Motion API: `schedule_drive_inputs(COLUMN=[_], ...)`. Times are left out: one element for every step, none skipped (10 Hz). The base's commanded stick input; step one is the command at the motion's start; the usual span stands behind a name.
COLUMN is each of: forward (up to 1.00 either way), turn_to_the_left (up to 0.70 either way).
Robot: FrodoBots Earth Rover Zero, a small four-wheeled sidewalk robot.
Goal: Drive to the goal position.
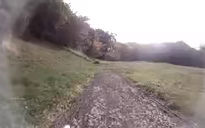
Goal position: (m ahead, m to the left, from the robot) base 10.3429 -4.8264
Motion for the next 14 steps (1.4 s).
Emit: schedule_drive_inputs(forward=[0.85,0.85,0.85,0.85,0.85,0.85,0.85,0.85,0.85,0.85,0.85,0.85,0.85,0.85], turn_to_the_left=[-0.33,-0.29,-0.10,-0.02,0.00,0.00,0.00,0.00,0.00,0.00,0.00,0.00,0.00,0.00])
